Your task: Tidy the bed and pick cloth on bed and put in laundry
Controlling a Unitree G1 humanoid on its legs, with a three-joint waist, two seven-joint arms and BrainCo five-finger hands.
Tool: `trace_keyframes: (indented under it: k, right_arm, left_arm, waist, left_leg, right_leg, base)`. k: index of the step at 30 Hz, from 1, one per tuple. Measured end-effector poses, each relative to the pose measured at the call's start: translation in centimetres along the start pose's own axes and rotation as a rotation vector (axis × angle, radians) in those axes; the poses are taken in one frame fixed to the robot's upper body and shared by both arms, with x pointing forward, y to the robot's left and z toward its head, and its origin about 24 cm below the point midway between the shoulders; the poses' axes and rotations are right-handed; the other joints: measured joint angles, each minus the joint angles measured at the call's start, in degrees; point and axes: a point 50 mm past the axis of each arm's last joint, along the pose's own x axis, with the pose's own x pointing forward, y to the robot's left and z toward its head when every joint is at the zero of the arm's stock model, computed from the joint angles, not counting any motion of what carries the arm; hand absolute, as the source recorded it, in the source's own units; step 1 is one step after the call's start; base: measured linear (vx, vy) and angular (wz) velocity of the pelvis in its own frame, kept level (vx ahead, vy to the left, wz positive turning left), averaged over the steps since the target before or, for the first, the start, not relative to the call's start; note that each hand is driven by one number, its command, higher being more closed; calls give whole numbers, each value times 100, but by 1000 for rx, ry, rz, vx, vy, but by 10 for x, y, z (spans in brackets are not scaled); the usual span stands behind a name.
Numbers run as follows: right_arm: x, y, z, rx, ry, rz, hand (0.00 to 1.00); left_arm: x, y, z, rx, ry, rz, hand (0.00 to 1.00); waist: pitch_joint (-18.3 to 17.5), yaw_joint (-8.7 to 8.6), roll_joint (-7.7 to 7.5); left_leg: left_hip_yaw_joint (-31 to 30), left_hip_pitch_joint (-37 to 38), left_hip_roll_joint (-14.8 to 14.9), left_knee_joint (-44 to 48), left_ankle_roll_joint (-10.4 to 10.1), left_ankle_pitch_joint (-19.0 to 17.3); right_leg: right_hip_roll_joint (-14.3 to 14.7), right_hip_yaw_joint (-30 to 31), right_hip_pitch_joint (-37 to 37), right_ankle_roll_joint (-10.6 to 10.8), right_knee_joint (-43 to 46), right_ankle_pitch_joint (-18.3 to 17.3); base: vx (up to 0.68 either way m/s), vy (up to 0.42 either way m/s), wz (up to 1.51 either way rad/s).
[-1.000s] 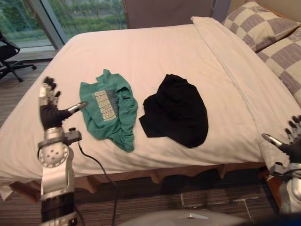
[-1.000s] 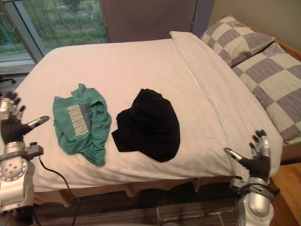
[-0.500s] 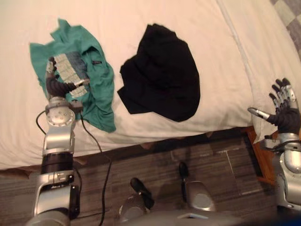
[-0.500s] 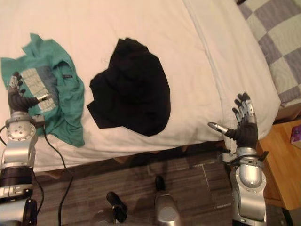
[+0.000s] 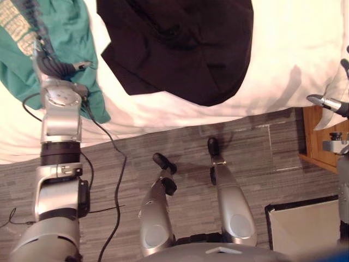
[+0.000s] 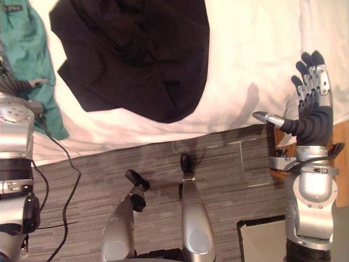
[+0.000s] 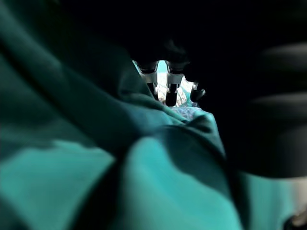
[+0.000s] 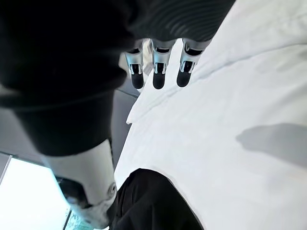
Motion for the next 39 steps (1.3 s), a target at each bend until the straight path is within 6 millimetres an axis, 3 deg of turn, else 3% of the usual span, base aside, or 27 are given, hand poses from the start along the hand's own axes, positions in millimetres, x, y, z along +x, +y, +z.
trace_keyframes:
  k: [7, 11, 13, 16, 21, 23, 25, 26, 28, 29, 31, 34, 38, 39]
  right_arm:
    - [3, -6, 13, -53, -77, 7, 0]
    - [9, 12, 38, -221, -212, 98, 0]
    - [12, 27, 48, -300, -276, 172, 0]
    - [12, 47, 44, -390, -269, 251, 0]
    - [15, 70, 31, -527, -202, 301, 0]
    - [21, 76, 26, -571, -180, 295, 0]
    - [32, 76, 12, -625, -115, 258, 0]
    - [35, 77, 6, -636, -88, 255, 0]
    - [49, 82, -24, -661, 47, 233, 0]
    - [52, 82, -30, -662, 74, 229, 0]
    - [65, 86, -52, -701, 179, 194, 0]
    - [91, 92, -54, -792, 202, 161, 0]
    - [116, 87, -53, -1008, 275, 110, 0]
    - [122, 83, -52, -1042, 313, 89, 100]
  left_arm:
    - [5, 16, 4, 293, -61, -56, 100]
    - [-1, 8, -10, 232, -86, -149, 100]
    - [-13, -3, -28, 156, -76, -246, 100]
    - [-51, -33, -64, -33, -30, -451, 100]
    - [-102, -56, -78, -412, -13, -714, 100]
    - [-134, -70, -99, -537, 81, -843, 100]
    - [-189, -95, -141, -619, 312, -995, 100]
    - [-205, -102, -154, -634, 393, -1022, 100]
    - [-265, -117, -195, -643, 684, -1115, 100]
    - [-273, -119, -199, -650, 712, -1121, 100]
    - [-265, -124, -194, -690, 657, -1101, 100]
    - [-258, -128, -197, -688, 647, -1062, 100]
    - [-244, -133, -194, -674, 626, -993, 100]
    - [-240, -134, -192, -671, 614, -978, 100]
  waist:
    - [54, -35, 15]
    - [53, -6, 72]
    - [60, 30, 172]
    - [38, 173, 252]
    - [8, 424, 304]
    - [7, 550, 300]
    - [13, 657, 253]
    - [10, 685, 220]
    - [22, 851, -25]
    - [22, 881, -67]
    - [18, 1071, -175]
    - [5, 1095, -353]
    - [-7, 1129, -446]
    - [-5, 1143, -454]
  left_leg:
    - [2, -145, -12, 29, 52, 46]
    - [10, 7, -106, -38, 61, 52]
    - [-6, 192, -181, -122, 64, 54]
    - [-13, 510, -340, -231, 65, 54]
    - [-378, 448, -427, -255, 92, 37]
    - [-554, 379, -423, -268, 101, 31]
    - [-785, 189, -420, -258, 148, 65]
    - [-827, 136, -412, -246, 154, 71]
    - [-1004, -40, -386, -208, 178, 122]
    - [-1059, -93, -380, -184, 177, 129]
    - [-1257, -267, -300, -177, 186, 227]
    - [-1375, -463, -269, -225, 221, 364]
    - [-1544, -702, -264, -421, 239, 572]
    - [-1570, -767, -260, -494, 227, 624]
  right_leg:
    - [-23, 3, -143, 1, 1, 1]
    - [-88, 1, -40, 2, 6, 1]
    - [-148, -18, 131, 9, 5, -5]
    - [-279, -79, 395, 70, 9, -57]
    - [-429, -433, 540, 102, 9, -141]
    - [-441, -623, 570, 102, 0, -141]
    - [-429, -835, 563, 101, -53, -141]
    - [-428, -894, 562, 99, -76, -139]
    - [-385, -1029, 538, 76, -143, -124]
    - [-369, -1059, 537, 55, -167, -110]
    - [-267, -1201, 554, -10, -337, 50]
    - [-186, -1273, 564, -37, -719, 336]
    - [-131, -1408, 530, -102, -1120, 574]
    - [-111, -1439, 489, -109, -1178, 627]
  base:
    - [-34, -23, 2]
    - [21, 1, -1]
    - [67, 19, 5]
    - [90, 28, 6]
    - [51, 0, 31]
    - [25, -12, 34]
    - [20, -27, 46]
    - [20, -32, 38]
    - [21, -29, 29]
    - [15, -27, 30]
    - [-21, -34, 22]
    - [-77, -10, 3]
    - [-120, -2, 14]
    - [-188, -8, 9]
